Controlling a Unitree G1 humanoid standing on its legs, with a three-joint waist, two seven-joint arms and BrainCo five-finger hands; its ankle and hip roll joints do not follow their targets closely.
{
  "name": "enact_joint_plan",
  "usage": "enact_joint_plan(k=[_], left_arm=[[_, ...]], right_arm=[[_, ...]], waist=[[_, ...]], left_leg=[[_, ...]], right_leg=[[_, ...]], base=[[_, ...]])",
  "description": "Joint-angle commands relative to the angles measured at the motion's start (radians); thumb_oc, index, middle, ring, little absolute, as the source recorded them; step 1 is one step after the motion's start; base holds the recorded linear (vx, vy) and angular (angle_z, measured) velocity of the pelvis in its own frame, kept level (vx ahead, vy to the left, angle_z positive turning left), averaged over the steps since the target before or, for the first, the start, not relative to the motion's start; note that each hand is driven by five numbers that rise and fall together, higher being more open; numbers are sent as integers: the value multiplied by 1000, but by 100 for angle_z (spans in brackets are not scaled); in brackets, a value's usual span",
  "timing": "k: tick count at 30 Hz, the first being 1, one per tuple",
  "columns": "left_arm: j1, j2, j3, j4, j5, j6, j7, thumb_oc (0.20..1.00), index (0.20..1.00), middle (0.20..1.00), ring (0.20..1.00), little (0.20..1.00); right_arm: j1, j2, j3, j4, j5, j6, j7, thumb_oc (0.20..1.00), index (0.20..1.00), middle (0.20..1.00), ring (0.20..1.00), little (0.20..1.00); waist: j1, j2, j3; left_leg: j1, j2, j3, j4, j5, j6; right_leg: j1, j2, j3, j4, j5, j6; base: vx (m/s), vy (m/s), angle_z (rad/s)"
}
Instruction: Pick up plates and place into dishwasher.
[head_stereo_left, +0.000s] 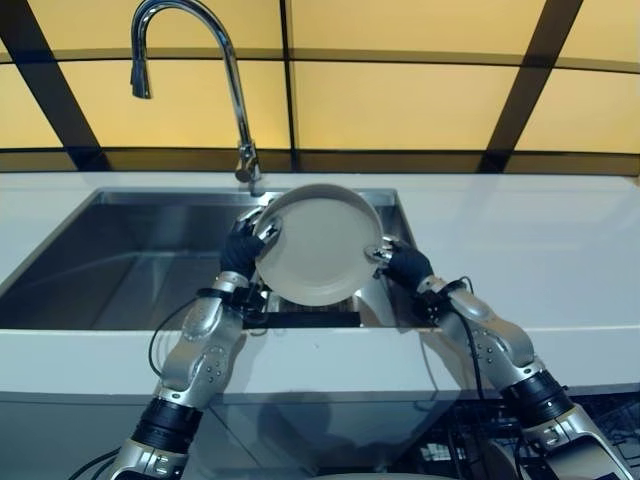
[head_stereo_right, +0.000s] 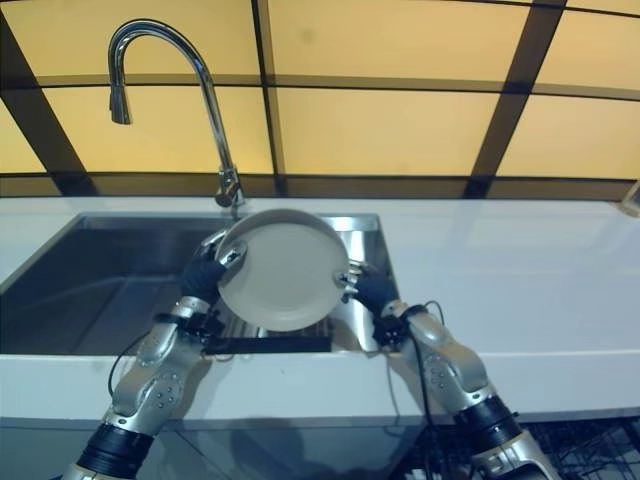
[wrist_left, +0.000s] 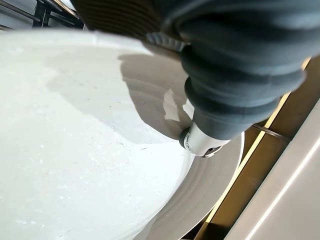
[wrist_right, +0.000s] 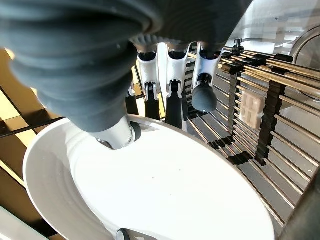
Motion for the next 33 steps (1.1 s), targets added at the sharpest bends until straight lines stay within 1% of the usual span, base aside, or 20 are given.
enact_joint_plan(k=[1, 13, 14, 15, 20, 33], left_arm=[[-62, -33, -137, -62, -13, -23, -86, 200, 200, 200, 200, 200], [-65, -38, -129, -63, -12, -14, -76, 200, 200, 200, 200, 200], [-66, -38, -127, -62, -16, -8, -63, 523, 523, 523, 523, 523], [-66, -40, -127, -58, -18, -4, -53, 1000, 1000, 1000, 1000, 1000], [-67, -46, -109, -44, -35, -11, -23, 1000, 1000, 1000, 1000, 1000], [-72, -59, -94, -20, -50, -27, 2, 1000, 1000, 1000, 1000, 1000]], right_arm=[[-174, 67, 45, 10, 18, -16, 20, 200, 200, 200, 200, 200], [-155, 72, 33, 4, -3, -33, 37, 200, 200, 200, 200, 200], [-159, 72, 32, 5, -4, -32, 34, 200, 200, 200, 200, 200], [-161, 72, 31, 6, -7, -33, 32, 200, 200, 200, 200, 200], [-173, 66, 21, 5, -27, -41, 22, 200, 200, 200, 200, 200], [-175, 48, -15, -8, -59, -53, 32, 200, 200, 200, 200, 200]], waist=[[-15, -59, -37], [-18, -57, -42], [-18, -56, -43], [-18, -56, -42], [-20, -53, -44], [-34, -49, -50]], left_leg=[[-60, -56, 32, 71, -95, 56], [-53, -47, 44, 73, -96, 53], [-53, -46, 44, 73, -96, 52], [-52, -46, 44, 72, -96, 52], [-46, -43, 42, 65, -92, 51], [-45, -40, 44, 63, -91, 48]], right_leg=[[8, -1, 1, 8, -93, 26], [22, -5, -8, 18, -107, 22], [23, -6, -9, 20, -108, 22], [24, -6, -9, 21, -109, 22], [27, -6, -11, 26, -113, 21], [33, -6, -5, 25, -119, 20]], base=[[0, 0, 0], [-4, 0, 2], [0, 0, 0], [0, 0, 0], [0, 0, 0], [0, 0, 0]])
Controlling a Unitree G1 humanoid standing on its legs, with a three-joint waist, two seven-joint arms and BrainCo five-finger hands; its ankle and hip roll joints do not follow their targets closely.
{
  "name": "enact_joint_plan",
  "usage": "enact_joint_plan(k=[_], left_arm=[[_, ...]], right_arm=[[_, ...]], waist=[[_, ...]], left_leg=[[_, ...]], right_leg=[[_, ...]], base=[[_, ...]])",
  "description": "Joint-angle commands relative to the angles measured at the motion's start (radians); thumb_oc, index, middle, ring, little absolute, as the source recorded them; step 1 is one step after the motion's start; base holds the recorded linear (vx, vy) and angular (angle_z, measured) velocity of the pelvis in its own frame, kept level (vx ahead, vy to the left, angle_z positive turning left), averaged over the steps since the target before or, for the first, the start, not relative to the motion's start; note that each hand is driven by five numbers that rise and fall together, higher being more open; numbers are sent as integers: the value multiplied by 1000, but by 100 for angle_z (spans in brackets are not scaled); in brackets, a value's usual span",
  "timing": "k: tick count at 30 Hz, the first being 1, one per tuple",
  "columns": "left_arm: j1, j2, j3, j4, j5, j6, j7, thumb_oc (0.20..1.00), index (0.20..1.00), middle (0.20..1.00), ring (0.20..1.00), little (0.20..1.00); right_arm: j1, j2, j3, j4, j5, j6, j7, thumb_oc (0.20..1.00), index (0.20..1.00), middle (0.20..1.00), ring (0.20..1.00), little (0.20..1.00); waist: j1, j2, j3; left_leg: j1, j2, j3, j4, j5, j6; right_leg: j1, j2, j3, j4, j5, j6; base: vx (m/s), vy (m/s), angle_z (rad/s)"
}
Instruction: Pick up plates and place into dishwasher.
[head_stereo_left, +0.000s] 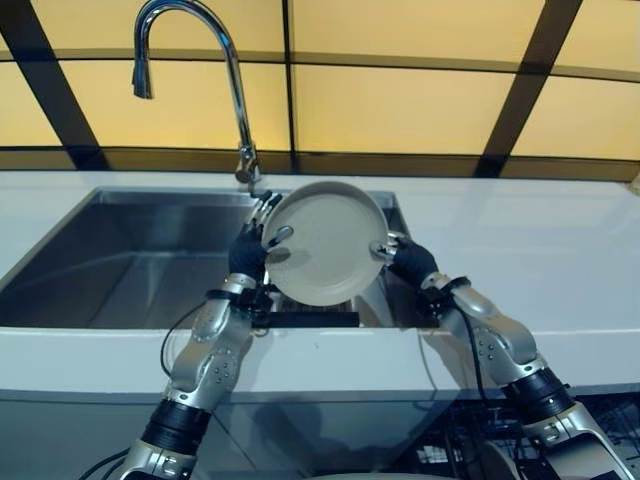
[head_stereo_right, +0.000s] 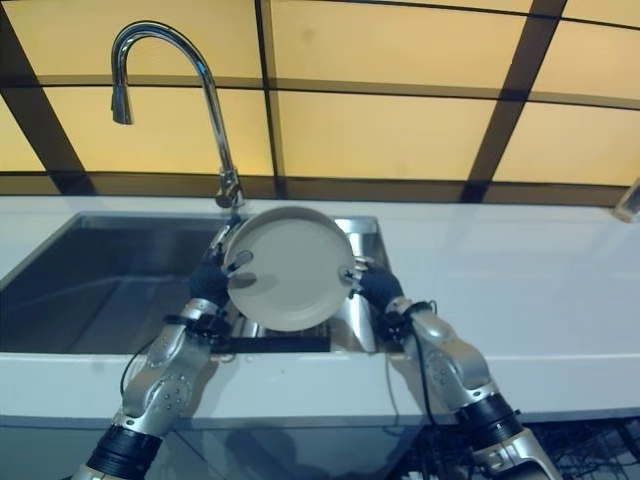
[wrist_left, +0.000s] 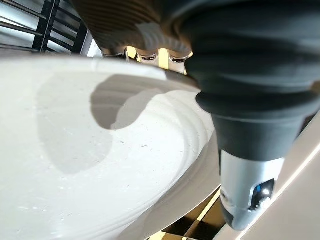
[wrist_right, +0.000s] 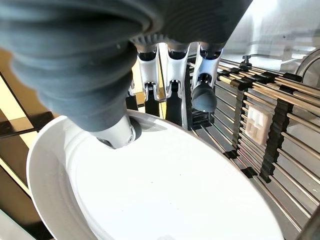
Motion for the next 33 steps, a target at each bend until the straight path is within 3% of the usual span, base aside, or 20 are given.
enact_joint_plan(k=[1, 8, 22, 28, 33], left_arm=[[-72, -22, -71, -17, -19, -35, -9, 1000, 1000, 1000, 1000, 1000], [-62, -22, -61, -10, -37, -40, -12, 1000, 1000, 1000, 1000, 1000], [-56, 6, -27, -9, -50, -51, -15, 1000, 1000, 1000, 1000, 1000], [-43, 25, -13, -6, -53, -50, -31, 1000, 1000, 1000, 1000, 1000], [-42, 34, -8, -1, -52, -52, -43, 1000, 1000, 1000, 1000, 1000]], right_arm=[[-166, 46, 11, -22, -7, -53, 40, 200, 200, 200, 200, 200], [-166, 11, -12, -37, -86, -53, 27, 200, 200, 200, 200, 200], [-210, -187, -114, -26, -338, -50, -88, 200, 200, 200, 200, 200], [-188, -274, -178, -25, -331, -56, -131, 200, 200, 200, 200, 200], [-162, -298, -224, -34, -313, -70, -143, 200, 200, 200, 200, 200]], waist=[[-18, -34, -49], [-25, -33, -50], [-65, -37, -44], [-89, -43, -40], [-105, -43, -41]], left_leg=[[-47, -41, 48, 58, -92, 49], [-43, -37, 52, 50, -90, 47], [-48, -27, 87, 62, -97, 44], [-50, -25, 106, 64, -102, 49], [-53, -26, 118, 60, -102, 51]], right_leg=[[21, -3, 9, 25, -118, 20], [24, -5, 10, 27, -121, 22], [3, -4, 43, 39, -119, 26], [-12, -1, 66, 43, -115, 30], [-22, 3, 81, 38, -109, 32]], base=[[0, 0, 0], [0, 0, 0], [-1, 0, -1], [-11, -16, -14], [-8, -10, -13]])
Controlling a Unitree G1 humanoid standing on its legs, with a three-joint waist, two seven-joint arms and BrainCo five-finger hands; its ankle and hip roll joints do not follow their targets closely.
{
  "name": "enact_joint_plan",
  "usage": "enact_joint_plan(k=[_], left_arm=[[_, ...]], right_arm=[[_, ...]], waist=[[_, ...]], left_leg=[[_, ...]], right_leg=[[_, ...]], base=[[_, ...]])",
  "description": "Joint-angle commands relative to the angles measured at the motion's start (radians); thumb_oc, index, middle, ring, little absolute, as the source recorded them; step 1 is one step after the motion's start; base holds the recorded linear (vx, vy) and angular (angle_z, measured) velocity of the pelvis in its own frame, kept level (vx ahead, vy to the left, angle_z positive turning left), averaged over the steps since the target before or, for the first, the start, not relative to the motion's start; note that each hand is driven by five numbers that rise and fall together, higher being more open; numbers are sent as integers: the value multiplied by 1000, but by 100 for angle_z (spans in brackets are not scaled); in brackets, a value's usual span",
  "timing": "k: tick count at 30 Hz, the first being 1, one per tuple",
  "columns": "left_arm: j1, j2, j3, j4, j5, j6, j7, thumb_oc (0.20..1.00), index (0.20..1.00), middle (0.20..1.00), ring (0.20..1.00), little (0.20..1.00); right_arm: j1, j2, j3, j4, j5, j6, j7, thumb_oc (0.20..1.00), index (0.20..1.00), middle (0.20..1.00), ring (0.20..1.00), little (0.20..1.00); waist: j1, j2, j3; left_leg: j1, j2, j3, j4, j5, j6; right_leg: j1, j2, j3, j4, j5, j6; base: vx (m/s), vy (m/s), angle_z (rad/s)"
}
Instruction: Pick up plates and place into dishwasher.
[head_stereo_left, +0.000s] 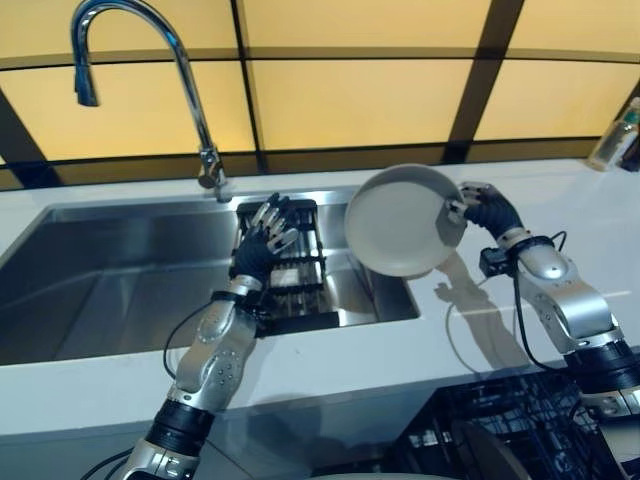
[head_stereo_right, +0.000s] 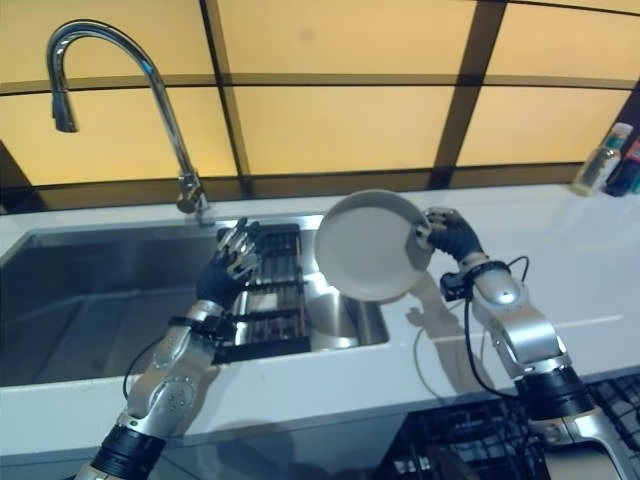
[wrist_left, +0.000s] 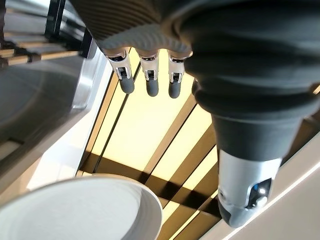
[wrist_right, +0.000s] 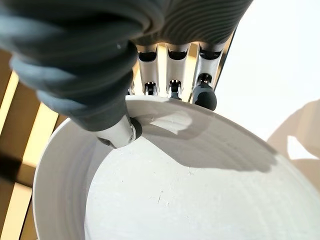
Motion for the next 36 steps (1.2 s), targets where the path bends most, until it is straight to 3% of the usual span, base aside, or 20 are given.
enact_joint_plan(k=[1, 7, 11, 15, 20, 29, 36], left_arm=[[-42, 37, 7, 2, -33, -53, -30, 1000, 1000, 1000, 1000, 1000], [-51, 47, -1, 15, -41, -61, -24, 1000, 1000, 1000, 1000, 1000], [-45, 51, 8, 22, -28, -77, -24, 1000, 1000, 1000, 1000, 1000], [-17, 60, 41, 12, -37, -64, -23, 1000, 1000, 1000, 1000, 1000], [16, 65, 77, 6, -21, -38, -44, 1000, 1000, 1000, 1000, 1000], [42, 100, 147, 34, -21, 1, -61, 1000, 1000, 1000, 1000, 1000], [81, 97, 195, 45, 11, 34, -66, 1000, 1000, 1000, 1000, 1000]], right_arm=[[-73, -34, -44, -25, 24, -70, -22, 200, 200, 200, 200, 200], [-69, -60, -56, -16, -11, -84, -55, 200, 200, 200, 200, 200], [-65, -103, -86, -13, -124, -56, -122, 200, 200, 200, 200, 200], [-6, -147, -162, -22, -142, -43, -173, 200, 200, 200, 200, 200], [133, -131, -274, -61, -148, -52, -237, 200, 200, 200, 200, 200], [331, -90, -425, -67, -285, -81, -382, 200, 200, 200, 200, 200], [413, -56, -498, -45, -331, -105, -446, 200, 200, 200, 200, 200]], waist=[[-20, -51, -41], [-38, -52, -48], [-52, -51, -51], [-72, -51, -54], [-101, -45, -58], [-162, -20, -62], [-198, -11, -47]], left_leg=[[-55, -35, 62, 78, -101, 51], [-53, -35, 81, 71, -101, 53], [-55, -33, 96, 69, -100, 52], [-53, -34, 111, 61, -100, 55], [-52, -34, 143, 54, -103, 63], [-44, -44, 192, 38, -114, 81], [-45, -52, 213, 80, -154, 107]], right_leg=[[14, -8, 26, 37, -116, 39], [6, 2, 43, 27, -109, 37], [-3, 11, 55, 25, -108, 33], [-15, 21, 75, 24, -105, 33], [-37, 23, 102, 22, -96, 39], [-95, 32, 177, 20, -63, 58], [-127, 44, 224, 42, -61, 61]], base=[[-3, -3, -10], [-4, -7, -14], [-7, 4, -8], [2, -12, -8], [5, -32, -20], [22, -53, -27], [60, -102, -20]])
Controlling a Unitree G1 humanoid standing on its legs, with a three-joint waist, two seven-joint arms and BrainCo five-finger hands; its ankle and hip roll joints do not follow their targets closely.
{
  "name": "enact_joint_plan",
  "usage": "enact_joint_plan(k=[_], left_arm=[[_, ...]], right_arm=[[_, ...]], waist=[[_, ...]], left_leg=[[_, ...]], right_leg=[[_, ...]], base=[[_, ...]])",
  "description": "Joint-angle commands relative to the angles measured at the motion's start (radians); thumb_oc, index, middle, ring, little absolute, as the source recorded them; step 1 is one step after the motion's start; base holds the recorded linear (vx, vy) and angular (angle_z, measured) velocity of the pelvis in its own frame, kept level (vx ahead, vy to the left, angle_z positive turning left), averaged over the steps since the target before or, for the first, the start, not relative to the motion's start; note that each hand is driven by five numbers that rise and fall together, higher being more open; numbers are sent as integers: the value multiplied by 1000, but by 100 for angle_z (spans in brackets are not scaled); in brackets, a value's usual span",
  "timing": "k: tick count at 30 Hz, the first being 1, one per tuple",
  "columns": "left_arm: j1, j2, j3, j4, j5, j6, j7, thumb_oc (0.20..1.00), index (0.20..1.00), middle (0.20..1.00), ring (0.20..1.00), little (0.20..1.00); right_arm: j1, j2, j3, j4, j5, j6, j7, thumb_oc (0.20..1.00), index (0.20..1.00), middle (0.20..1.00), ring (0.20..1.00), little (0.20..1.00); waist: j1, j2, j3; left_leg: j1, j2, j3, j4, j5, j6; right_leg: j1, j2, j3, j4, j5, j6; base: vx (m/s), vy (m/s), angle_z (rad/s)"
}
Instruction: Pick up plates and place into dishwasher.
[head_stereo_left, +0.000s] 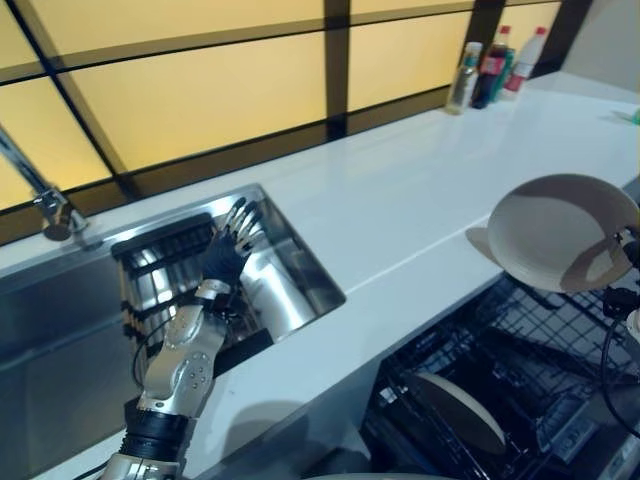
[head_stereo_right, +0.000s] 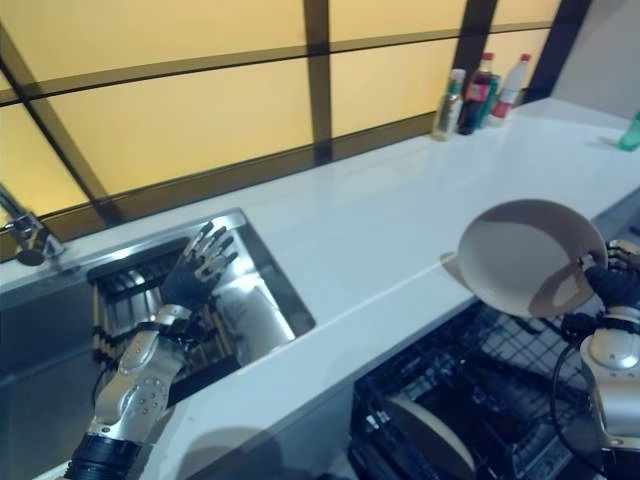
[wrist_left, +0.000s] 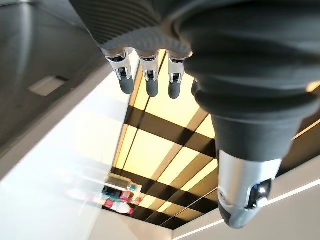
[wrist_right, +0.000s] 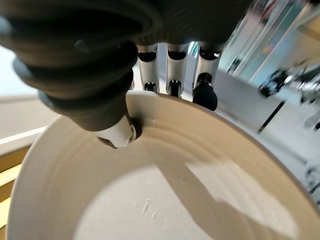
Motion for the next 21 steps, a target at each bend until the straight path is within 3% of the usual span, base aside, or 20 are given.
enact_joint_plan(k=[1, 9, 21], left_arm=[[19, 49, 41, 8, 13, -11, -23, 1000, 1000, 1000, 1000, 1000], [69, 40, 49, 4, 40, 11, -31, 1000, 1000, 1000, 1000, 1000], [126, 34, 55, -32, 44, 19, -20, 1000, 1000, 1000, 1000, 1000]], right_arm=[[-25, -4, -69, 6, -61, -90, -69, 200, 200, 200, 200, 200], [7, 23, -105, 51, -217, -120, -289, 200, 200, 200, 200, 200], [34, 47, -63, 75, -283, -120, -328, 200, 200, 200, 200, 200]], waist=[[-6, -43, -42], [-1, -31, -24], [18, -21, 50]], left_leg=[[-63, -61, 13, 103, -128, 121], [-74, -64, 8, 144, -150, 134], [-128, -58, -8, 241, -164, 144]], right_leg=[[-27, -9, 22, 43, -92, 67], [-45, -7, 37, 49, -80, 70], [-109, -39, 11, 124, -72, 85]], base=[[57, -102, -16], [58, -91, -8], [56, -22, 0]])
